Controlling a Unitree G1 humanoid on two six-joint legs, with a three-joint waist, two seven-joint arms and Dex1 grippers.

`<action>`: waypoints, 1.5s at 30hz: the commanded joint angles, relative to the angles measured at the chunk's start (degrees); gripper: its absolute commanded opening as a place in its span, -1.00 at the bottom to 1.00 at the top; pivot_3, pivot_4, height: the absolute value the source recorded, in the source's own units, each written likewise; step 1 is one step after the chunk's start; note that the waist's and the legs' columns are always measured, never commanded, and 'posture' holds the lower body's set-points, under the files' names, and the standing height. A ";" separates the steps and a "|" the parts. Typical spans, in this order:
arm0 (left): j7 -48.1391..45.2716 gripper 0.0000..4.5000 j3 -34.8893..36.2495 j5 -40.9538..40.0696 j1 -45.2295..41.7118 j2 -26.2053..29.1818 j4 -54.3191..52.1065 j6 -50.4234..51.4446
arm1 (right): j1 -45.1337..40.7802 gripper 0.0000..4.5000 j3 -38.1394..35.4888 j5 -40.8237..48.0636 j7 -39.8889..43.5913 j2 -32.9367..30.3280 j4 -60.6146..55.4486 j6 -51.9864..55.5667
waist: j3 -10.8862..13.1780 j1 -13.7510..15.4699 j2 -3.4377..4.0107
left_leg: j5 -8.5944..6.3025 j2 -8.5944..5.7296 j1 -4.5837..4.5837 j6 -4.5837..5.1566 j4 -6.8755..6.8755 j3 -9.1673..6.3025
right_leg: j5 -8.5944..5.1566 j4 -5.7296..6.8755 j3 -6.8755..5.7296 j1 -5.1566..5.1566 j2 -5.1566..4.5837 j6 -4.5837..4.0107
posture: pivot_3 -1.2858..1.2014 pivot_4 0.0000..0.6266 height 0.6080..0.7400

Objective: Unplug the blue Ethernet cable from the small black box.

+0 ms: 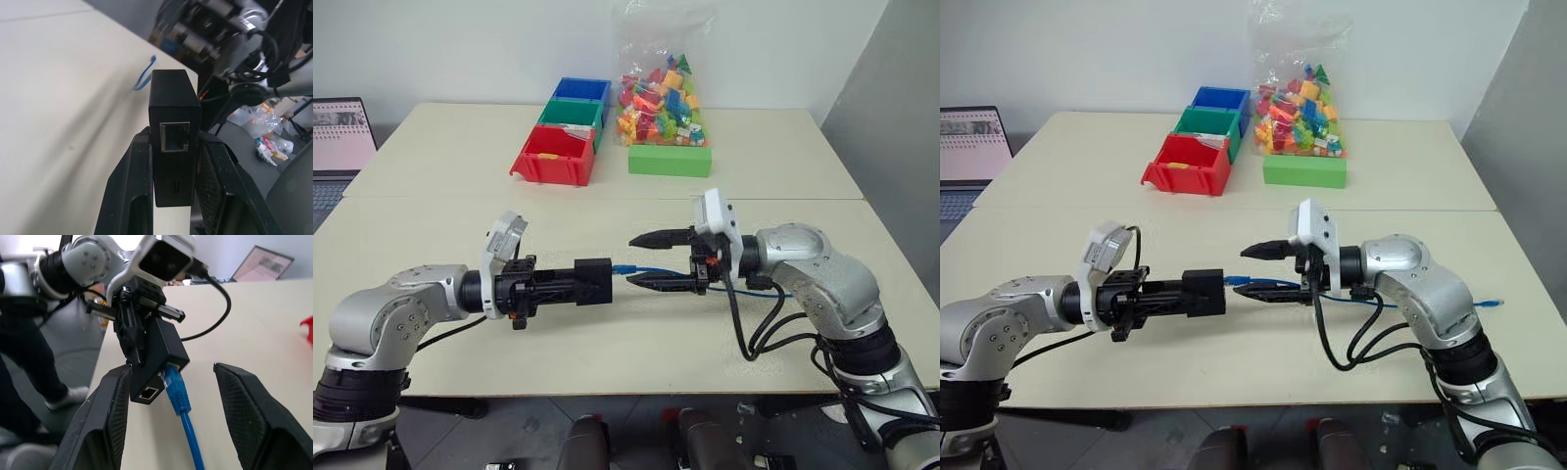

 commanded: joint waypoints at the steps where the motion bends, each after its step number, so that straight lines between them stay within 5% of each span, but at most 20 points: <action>1: -1.85 -0.65 0.96 -0.43 -0.55 -0.37 -0.84 -2.16 | 0.87 0.25 -3.15 6.29 -3.36 2.98 0.11 6.36 | 0.00 -0.10 0.00 | 0.00 0.00 -0.01 0.00 0.00 0.00 | 0.00 -0.01 0.00 0.00 0.00 0.00 | 0.03 -0.52 1.00; 26: -3.51 -0.65 0.93 0.97 1.23 -0.34 -0.77 -3.69 | -0.03 0.25 -4.99 11.97 -5.62 7.62 5.61 11.88 | 0.01 -0.40 0.01 | 0.00 0.01 -0.03 0.01 -0.02 -0.01 | -0.07 -0.04 -0.03 -0.03 0.02 0.12 | 0.03 -0.52 1.00; 39: -2.62 -0.65 0.85 0.52 0.61 -1.01 -0.67 -3.38 | -0.14 -0.97 -2.39 10.19 -4.35 6.83 4.21 10.81 | 0.01 -0.43 0.01 | 0.00 0.01 -0.03 0.01 -0.02 0.00 | -0.07 -0.05 -0.04 -0.03 0.03 0.13 | 0.03 -0.52 1.00; 45: -2.94 -0.65 0.58 0.34 0.84 -1.07 -1.14 -3.25 | -0.21 -0.97 -2.42 10.63 -4.45 6.98 4.00 10.99 | 0.01 -0.43 0.01 | 0.00 0.01 -0.03 0.01 -0.03 0.00 | -0.07 -0.05 -0.04 -0.03 0.03 0.13 | 0.03 -0.52 1.00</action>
